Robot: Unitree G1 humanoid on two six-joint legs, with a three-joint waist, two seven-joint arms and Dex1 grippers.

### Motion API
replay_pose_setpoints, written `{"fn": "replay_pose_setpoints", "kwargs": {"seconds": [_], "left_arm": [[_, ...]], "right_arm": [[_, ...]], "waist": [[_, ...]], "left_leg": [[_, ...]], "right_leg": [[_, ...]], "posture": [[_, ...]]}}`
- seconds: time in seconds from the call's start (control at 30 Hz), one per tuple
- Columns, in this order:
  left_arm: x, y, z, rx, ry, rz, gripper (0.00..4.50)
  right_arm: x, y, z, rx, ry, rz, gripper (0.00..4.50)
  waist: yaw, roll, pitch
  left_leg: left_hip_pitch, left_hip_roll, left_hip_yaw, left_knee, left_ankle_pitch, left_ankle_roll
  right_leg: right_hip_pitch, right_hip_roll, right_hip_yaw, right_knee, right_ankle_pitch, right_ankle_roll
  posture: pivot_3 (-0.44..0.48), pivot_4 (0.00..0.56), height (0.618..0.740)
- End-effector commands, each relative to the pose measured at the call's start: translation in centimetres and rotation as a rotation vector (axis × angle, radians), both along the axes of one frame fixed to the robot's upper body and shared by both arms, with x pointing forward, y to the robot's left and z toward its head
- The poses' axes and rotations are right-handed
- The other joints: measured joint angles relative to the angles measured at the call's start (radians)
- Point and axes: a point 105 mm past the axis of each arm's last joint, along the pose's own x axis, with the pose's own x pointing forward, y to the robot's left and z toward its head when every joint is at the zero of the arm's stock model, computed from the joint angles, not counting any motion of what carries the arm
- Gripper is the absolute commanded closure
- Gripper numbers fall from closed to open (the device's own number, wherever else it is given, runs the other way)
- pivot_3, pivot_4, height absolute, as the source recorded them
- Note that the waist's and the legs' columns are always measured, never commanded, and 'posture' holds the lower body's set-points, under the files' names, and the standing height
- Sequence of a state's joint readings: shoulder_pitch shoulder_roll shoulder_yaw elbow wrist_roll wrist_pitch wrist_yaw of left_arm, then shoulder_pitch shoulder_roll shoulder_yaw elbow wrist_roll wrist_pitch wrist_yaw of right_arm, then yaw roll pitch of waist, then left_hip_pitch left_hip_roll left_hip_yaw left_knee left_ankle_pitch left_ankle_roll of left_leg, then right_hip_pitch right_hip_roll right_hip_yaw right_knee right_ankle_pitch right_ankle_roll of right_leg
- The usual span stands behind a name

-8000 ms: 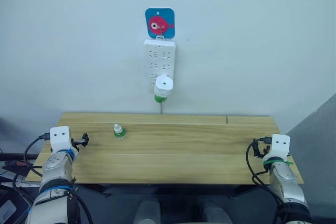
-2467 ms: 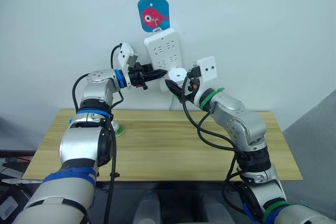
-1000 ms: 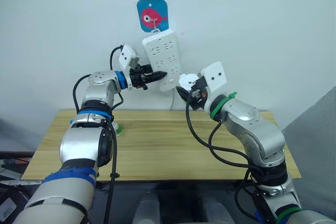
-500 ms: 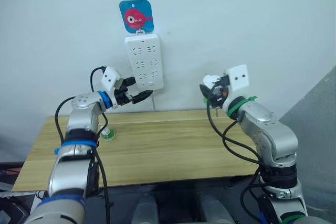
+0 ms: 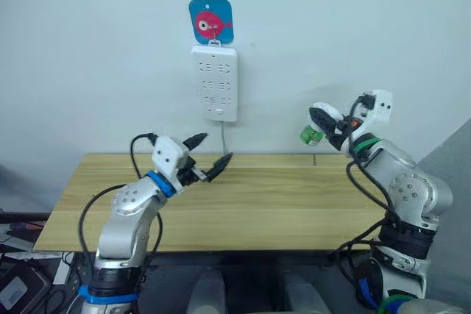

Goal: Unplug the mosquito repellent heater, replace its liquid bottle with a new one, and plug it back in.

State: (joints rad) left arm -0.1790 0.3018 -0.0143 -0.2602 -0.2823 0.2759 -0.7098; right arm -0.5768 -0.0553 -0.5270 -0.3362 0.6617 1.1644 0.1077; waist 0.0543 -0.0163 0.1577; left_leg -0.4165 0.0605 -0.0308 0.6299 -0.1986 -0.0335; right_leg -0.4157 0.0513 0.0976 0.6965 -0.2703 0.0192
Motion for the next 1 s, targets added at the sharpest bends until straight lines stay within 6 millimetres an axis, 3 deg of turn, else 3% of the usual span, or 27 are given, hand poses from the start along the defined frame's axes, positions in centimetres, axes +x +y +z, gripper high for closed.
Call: {"fn": "replay_pose_setpoints", "kwargs": {"seconds": [0.03,0.3,1.0], "left_arm": [[0.0,-3.6,1.4,-0.005,-0.096,-0.102,0.05],[1.4,-8.8,3.1,-0.143,-0.151,-0.168,0.05],[1.7,-11.4,3.8,-0.227,-0.164,-0.214,0.05]], "right_arm": [[-0.6,0.6,2.0,0.18,-0.015,0.056,1.38],[-1.9,0.9,2.3,0.368,0.038,0.104,1.38],[-4.0,2.2,3.6,0.425,0.095,0.173,1.38]], "waist": [[0.0,0.0,0.0],[-0.003,0.001,0.0],[-0.031,0.001,0.0]], "left_leg": [[0.0,0.0,0.001,0.0,0.0,0.0],[-0.004,0.0,0.002,-0.004,-0.001,0.001],[-0.007,0.0,0.001,-0.005,-0.001,0.001]], "right_leg": [[0.0,0.0,0.0,0.0,0.0,0.0],[0.0,0.0,0.0,-0.01,0.0,0.001],[0.0,0.0,0.0,-0.016,0.001,0.003]], "posture": [[0.256,0.157,0.74],[0.216,0.155,0.74],[0.18,0.142,0.74]]}}
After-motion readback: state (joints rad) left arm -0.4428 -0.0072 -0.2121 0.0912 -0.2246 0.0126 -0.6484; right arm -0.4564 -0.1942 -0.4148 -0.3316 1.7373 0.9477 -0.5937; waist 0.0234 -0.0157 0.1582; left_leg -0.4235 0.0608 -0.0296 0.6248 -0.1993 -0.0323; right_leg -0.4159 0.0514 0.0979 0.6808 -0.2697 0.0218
